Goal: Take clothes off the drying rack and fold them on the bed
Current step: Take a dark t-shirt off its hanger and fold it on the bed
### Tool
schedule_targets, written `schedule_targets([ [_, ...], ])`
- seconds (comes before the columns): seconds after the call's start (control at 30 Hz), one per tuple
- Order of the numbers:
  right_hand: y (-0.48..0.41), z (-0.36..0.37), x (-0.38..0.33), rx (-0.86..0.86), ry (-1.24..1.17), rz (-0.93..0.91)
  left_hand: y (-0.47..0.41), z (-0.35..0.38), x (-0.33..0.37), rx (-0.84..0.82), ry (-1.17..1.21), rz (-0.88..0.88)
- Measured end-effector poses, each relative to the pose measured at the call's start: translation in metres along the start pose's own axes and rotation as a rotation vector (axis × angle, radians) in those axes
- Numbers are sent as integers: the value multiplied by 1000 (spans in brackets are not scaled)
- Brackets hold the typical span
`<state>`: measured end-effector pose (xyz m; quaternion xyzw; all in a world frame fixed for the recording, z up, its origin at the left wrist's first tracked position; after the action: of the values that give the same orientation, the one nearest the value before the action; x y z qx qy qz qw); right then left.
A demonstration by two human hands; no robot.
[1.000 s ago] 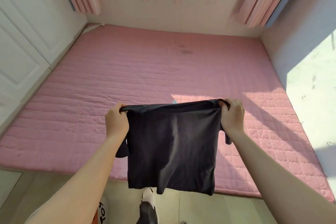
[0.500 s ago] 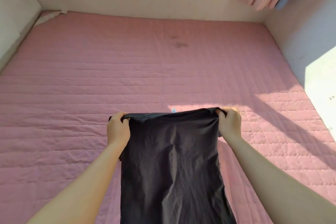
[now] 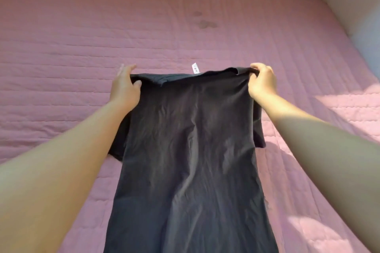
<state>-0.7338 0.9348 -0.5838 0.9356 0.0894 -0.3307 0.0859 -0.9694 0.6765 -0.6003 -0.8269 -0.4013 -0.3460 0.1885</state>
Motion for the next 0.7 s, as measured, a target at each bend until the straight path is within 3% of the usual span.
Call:
schedule_targets([
  [0.17,37,44,56,-316,166,-73,62,52,-39,-294,-85,75],
  [0.4,185,64,192,-670,268,-23,237,94,-106,-631,-231,47],
  [0.53,264,51,262,-784,504,-100,327,94,-137,-772,-429,159],
  [0.7,334,38,302,-805,630,-241,407,84,-160,-784,-445,201],
])
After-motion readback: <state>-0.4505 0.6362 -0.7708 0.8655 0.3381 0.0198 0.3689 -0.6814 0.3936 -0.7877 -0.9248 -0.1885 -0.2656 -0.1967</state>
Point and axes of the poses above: each hand's wrist, its own y-axis away from the middle knuckle, its own z-axis out of the palm, x = y × z, the point moved 2 cm from there along -y, towards the middle knuckle, and after that the axes turned 9 degrees about z, right-handed, at the moved point
